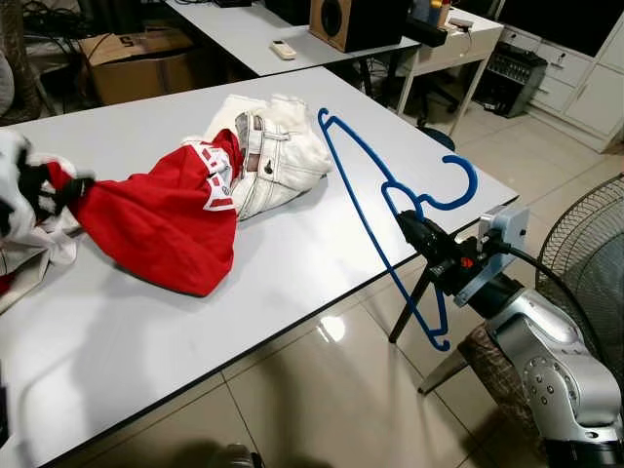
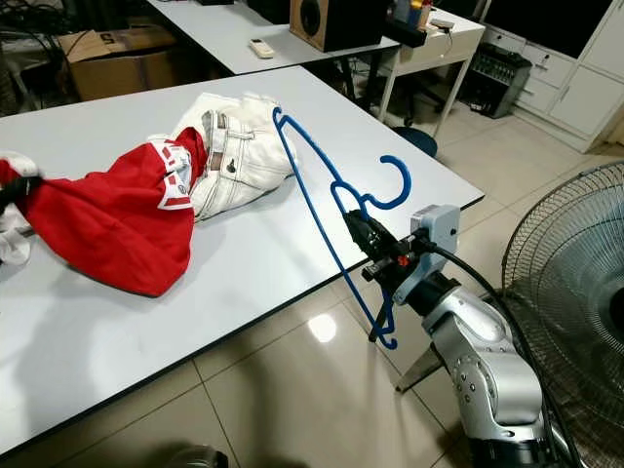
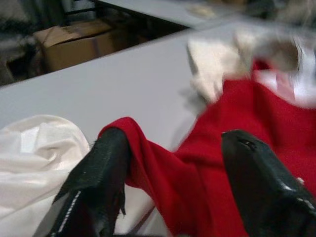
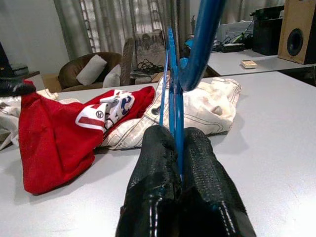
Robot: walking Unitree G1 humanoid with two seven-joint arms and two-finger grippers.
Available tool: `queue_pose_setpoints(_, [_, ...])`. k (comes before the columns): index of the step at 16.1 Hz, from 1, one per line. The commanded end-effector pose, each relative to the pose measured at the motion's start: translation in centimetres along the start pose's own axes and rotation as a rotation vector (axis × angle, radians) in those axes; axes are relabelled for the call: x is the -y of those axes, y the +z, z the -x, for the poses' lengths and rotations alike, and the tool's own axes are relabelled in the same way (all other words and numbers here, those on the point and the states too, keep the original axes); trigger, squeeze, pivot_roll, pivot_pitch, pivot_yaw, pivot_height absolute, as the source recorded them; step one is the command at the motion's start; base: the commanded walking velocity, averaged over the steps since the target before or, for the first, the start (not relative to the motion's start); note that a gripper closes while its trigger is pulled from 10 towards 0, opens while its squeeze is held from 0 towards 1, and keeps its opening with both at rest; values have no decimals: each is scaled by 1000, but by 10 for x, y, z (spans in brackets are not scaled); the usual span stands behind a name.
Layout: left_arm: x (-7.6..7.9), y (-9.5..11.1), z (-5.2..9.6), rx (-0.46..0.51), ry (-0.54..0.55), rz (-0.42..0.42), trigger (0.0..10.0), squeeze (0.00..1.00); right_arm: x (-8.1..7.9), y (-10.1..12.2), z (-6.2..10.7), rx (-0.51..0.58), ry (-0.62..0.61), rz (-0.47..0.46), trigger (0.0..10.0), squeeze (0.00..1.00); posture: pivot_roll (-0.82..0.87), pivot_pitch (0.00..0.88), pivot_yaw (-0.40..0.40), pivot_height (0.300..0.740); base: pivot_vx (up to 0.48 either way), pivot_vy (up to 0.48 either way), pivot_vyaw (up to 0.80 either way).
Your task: Hang hanger
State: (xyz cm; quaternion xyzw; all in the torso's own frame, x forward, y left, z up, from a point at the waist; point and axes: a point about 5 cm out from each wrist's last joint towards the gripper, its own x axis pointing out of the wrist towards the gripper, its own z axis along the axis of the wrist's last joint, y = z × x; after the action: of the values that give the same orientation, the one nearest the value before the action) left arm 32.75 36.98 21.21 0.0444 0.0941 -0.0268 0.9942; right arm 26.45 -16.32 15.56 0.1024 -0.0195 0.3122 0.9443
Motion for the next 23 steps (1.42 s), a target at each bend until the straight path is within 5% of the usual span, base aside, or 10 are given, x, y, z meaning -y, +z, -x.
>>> queue_pose_setpoints(1, [-6, -2, 2, -19, 55, 87, 10000, 1000, 1, 3, 2, 0, 5, -1, 10000, 0, -20, 0, -44, 740, 0, 0, 0])
queue_pose_setpoints(3, [-12, -13, 9, -142, 66, -15, 10000, 1000, -1, 2, 2, -6, 5, -2, 10000, 0, -23, 0, -44, 740, 0, 0, 0])
queue_pose_setpoints(4, [-17, -32, 21, -349, 9, -276, 10000, 1000, -1, 2, 2, -10, 7, -1, 10000, 0, -19, 0, -48, 740, 0, 0, 0])
queue_pose_setpoints(10, [-13, -47, 60, -562, -351, -427, 10000, 1000, -2, 4, 1, -14, 37, 2, 10000, 0, -17, 0, -50, 740, 0, 0, 0])
queue_pose_setpoints(13, [39, -19, 54, -272, -669, -302, 10000, 1000, -4, 6, 0, 7, 39, -5, 10000, 0, -24, 0, -49, 740, 0, 0, 0])
queue_pose_setpoints(16, [104, -17, 41, -171, -849, -377, 10000, 1000, -2, 9, -4, 16, 42, 1, 10000, 0, -27, 0, -48, 740, 0, 0, 0])
queue_pose_setpoints(17, [115, -21, 38, -168, -873, -419, 10000, 945, -3, 9, -5, 18, 43, -1, 10000, 0, -24, 0, -49, 740, 0, 0, 0])
queue_pose_setpoints(18, [123, -24, 35, -163, -883, -462, 10000, 67, -3, 8, -5, 19, 44, -2, 10000, 0, -22, 0, -48, 740, 0, 0, 0])
queue_pose_setpoints(21, [158, -37, 20, -107, -873, -592, 9725, 0, -11, 3, -6, 15, 49, -10, 10000, 0, -41, 0, -31, 740, 0, 0, 0])
queue_pose_setpoints(23, [165, -55, 15, -155, -861, -646, 1333, 0, -12, 0, -5, 4, 39, -9, 10000, 0, -43, 0, -29, 740, 0, 0, 0])
